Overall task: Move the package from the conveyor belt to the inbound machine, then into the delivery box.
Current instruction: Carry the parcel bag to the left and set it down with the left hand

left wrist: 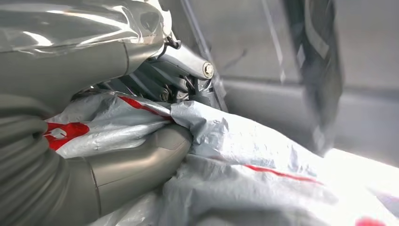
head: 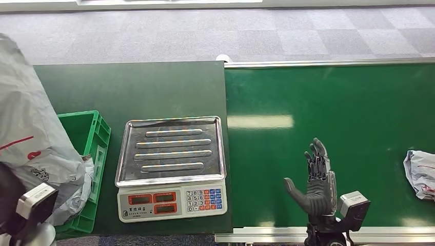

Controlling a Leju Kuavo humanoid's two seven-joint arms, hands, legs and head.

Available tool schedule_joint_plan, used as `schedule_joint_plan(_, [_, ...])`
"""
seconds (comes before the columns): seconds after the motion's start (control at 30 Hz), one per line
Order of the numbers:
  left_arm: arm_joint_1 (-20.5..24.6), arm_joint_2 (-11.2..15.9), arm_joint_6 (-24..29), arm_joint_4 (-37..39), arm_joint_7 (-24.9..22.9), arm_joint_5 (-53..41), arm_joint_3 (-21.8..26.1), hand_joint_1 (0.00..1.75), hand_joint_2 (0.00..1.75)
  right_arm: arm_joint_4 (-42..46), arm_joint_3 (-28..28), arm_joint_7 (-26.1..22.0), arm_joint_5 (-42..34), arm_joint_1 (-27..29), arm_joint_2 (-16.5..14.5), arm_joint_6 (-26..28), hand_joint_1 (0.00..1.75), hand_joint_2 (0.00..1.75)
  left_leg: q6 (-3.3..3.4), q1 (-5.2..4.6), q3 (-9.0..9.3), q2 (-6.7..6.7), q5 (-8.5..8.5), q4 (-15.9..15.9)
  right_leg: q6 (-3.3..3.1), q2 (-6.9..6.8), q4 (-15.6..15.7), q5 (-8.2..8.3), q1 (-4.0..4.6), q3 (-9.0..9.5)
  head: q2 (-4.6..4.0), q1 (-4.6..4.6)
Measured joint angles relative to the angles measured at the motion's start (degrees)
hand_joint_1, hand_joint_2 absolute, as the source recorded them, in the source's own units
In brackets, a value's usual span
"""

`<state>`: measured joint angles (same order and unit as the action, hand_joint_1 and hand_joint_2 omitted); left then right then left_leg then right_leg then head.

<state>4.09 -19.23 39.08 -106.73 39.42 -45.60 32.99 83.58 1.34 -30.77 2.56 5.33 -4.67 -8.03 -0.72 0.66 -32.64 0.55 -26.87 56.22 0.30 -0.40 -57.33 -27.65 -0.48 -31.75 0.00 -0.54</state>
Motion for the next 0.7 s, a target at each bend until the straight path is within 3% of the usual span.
schedule_joint_plan(0.07, [0.29, -0.2, 0.0, 3.99, -2.37, -3.71, 0.89, 1.75, 1.75, 0.39, -0.39, 0.25, 0.39, 0.13, -0.28, -0.31, 0.0, 1.75, 0.0, 0.0, 0.0, 0.01, 0.0, 0.0, 0.0, 0.01, 0.0, 0.0, 0.0, 0.0, 0.0, 0.0])
schedule_joint_plan(0.23, [0.23, -0.37, 0.02, 10.89, -14.42, -19.44, 1.32, 1.75, 1.75, 0.63, -0.82, 0.83, 0.87, 0.21, -0.7, -0.9, 0.0, 1.75, 0.0, 0.0, -0.02, 0.01, -0.01, 0.0, 0.0, 0.01, 0.0, 0.0, 0.0, -0.01, 0.0, 0.0])
schedule_joint_plan(0.37, [0.18, -0.36, 0.03, 13.12, -17.22, -21.63, 1.2, 1.75, 1.75, 0.74, -1.19, 1.01, 1.06, 0.24, -1.02, -1.01, 0.0, 1.75, 0.0, 0.0, -0.02, 0.01, -0.01, 0.0, 0.0, 0.01, 0.0, 0.0, 0.0, -0.01, 0.0, -0.01])
schedule_joint_plan(0.4, [0.17, -0.35, 0.04, 13.42, -17.55, -21.7, 1.17, 1.58, 1.75, 0.79, -1.32, 1.05, 1.12, 0.25, -1.11, -1.03, 0.0, 1.75, 0.0, 0.0, -0.02, 0.0, 0.0, 0.0, 0.0, 0.01, 0.0, 0.0, 0.0, -0.01, 0.0, -0.01])
schedule_joint_plan(0.5, [0.12, -0.34, 0.04, 14.08, -17.95, -21.63, 1.09, 0.32, 1.75, 0.95, -1.63, 1.15, 1.25, 0.32, -1.38, -1.07, 0.0, 1.75, 0.0, 0.0, -0.01, 0.0, 0.0, 0.0, 0.0, 0.01, 0.0, 0.0, 0.0, 0.0, 0.0, 0.0])
schedule_joint_plan(0.53, [0.08, -0.34, 0.04, 14.25, -18.0, -21.47, 1.04, 0.04, 1.75, 1.02, -1.68, 1.2, 1.32, 0.38, -1.46, -1.08, 0.0, 1.75, 0.0, 0.0, -0.01, 0.0, 0.0, 0.0, 0.0, 0.01, 0.0, 0.0, 0.0, 0.0, 0.0, 0.0])
schedule_joint_plan(0.7, [-0.05, -0.34, 0.04, 14.8, -17.19, -19.82, 0.76, 0.0, 1.75, 1.42, -1.8, 1.35, 1.68, 0.75, -1.85, -1.44, 0.0, 1.75, 0.0, 0.0, -0.01, 0.0, 0.0, 0.0, 0.0, 0.01, 0.0, 0.0, 0.0, 0.0, 0.0, 0.0])
